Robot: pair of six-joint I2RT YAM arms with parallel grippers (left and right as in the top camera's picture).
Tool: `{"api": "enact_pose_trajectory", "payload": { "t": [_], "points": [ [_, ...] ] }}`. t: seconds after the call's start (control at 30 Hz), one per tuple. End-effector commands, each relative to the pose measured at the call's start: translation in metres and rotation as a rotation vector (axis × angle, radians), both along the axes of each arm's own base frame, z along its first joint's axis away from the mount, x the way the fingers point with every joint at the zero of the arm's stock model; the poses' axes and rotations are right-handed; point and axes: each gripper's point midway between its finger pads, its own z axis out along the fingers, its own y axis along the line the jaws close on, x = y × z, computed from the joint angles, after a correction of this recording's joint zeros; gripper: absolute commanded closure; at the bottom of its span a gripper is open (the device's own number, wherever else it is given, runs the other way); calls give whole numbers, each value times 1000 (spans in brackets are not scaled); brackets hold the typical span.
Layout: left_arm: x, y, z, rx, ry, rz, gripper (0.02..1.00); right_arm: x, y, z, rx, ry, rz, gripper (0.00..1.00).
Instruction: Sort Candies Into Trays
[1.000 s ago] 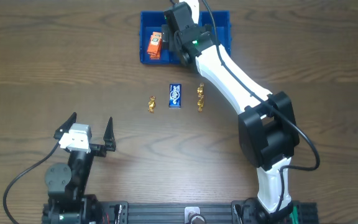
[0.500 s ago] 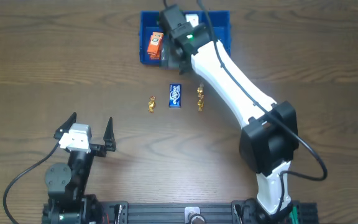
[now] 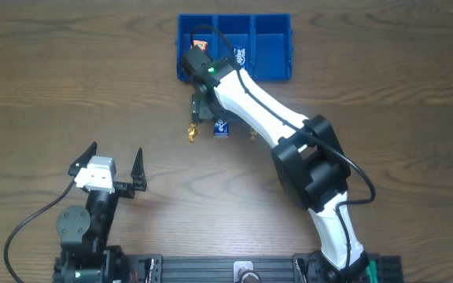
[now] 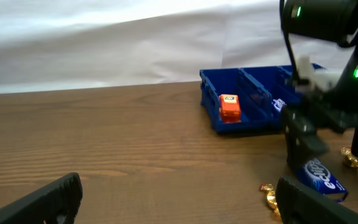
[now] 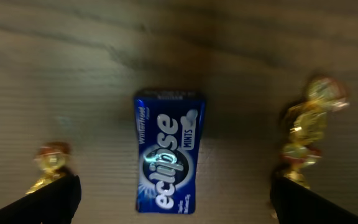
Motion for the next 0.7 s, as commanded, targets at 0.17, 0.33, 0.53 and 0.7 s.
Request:
{"api": "enact_pose_trajectory", "payload": {
  "t": [0.17,0.33,0.53,0.7],
  "points": [
    [0,0,-16,12,43,-2,20,-19,-5,-32,-20,60,-47,1],
    [0,0,-16,12,43,-2,20,-19,-5,-37,-16,57,-49,1],
    [0,0,-16,12,43,-2,20,-19,2,-37,-5,43,-36,218],
    [0,0,-16,12,43,-2,20,-19,2,-37,-5,42,-36,340]
  ]
}}
